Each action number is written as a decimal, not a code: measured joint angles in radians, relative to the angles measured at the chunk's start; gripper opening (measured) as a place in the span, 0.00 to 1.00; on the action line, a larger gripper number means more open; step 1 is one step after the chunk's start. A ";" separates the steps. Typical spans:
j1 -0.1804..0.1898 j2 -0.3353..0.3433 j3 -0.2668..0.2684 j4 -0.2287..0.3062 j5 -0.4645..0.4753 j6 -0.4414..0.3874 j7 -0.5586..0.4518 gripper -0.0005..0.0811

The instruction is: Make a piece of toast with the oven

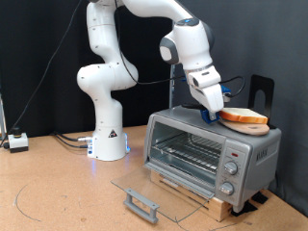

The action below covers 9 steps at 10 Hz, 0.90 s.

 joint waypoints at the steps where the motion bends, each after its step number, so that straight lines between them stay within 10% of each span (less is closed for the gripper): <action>1: 0.000 0.000 -0.005 0.000 0.011 0.000 0.000 0.49; 9: -0.013 -0.079 -0.155 0.002 0.138 -0.114 -0.154 0.49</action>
